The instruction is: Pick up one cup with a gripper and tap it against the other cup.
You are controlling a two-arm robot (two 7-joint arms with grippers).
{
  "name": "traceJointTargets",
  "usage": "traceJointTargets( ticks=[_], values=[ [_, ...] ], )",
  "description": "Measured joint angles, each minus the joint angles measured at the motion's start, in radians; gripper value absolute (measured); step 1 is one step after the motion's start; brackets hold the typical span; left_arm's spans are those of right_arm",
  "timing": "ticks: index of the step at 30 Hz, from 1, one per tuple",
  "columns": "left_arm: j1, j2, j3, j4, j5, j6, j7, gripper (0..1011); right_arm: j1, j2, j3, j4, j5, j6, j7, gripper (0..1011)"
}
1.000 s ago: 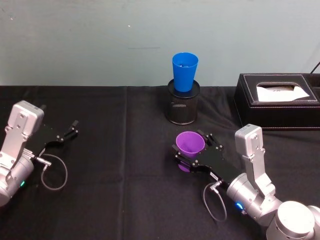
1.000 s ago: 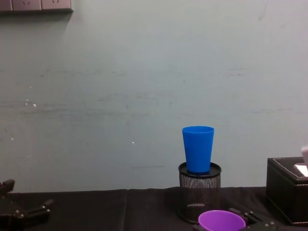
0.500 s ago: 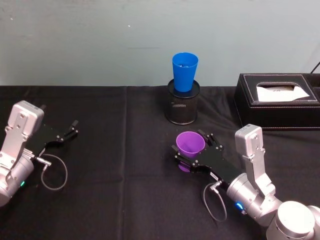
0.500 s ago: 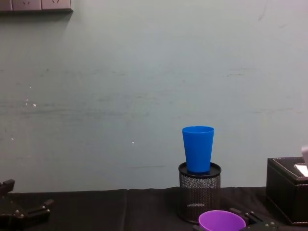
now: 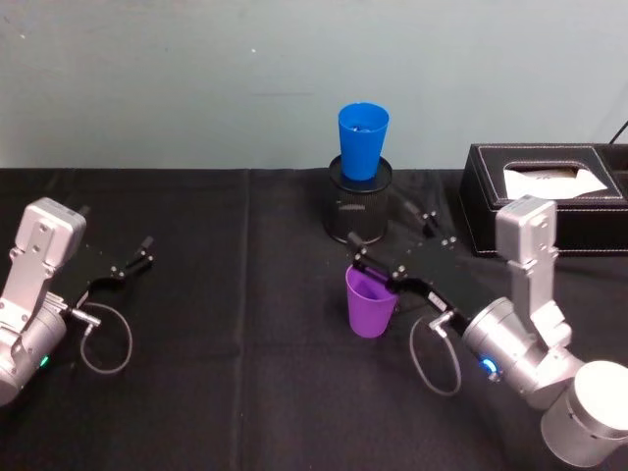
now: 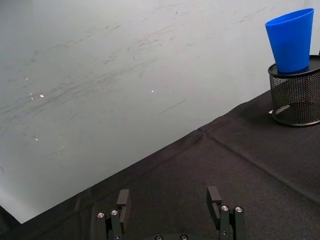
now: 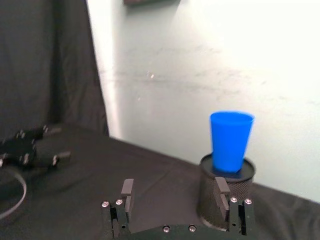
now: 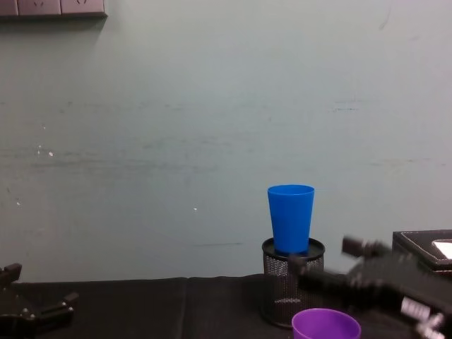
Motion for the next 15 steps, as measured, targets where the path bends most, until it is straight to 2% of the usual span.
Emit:
traceJointTargets(
  ticks=[6,9,15],
  values=[
    [0.0,0.0,0.0,0.0,0.0,0.0,0.0,1000,-0.02,0.008,0.048,-0.084,0.028,0.044,-0.044,1004],
    [0.0,0.0,0.0,0.0,0.0,0.0,0.0,1000,-0.035,0.009,0.076,-0.116,0.021,0.071,-0.093,1004],
    [0.0,0.0,0.0,0.0,0.0,0.0,0.0,1000,-0.059,-0.009,0.114,-0.124,0.0,0.116,-0.164,1004]
  ],
)
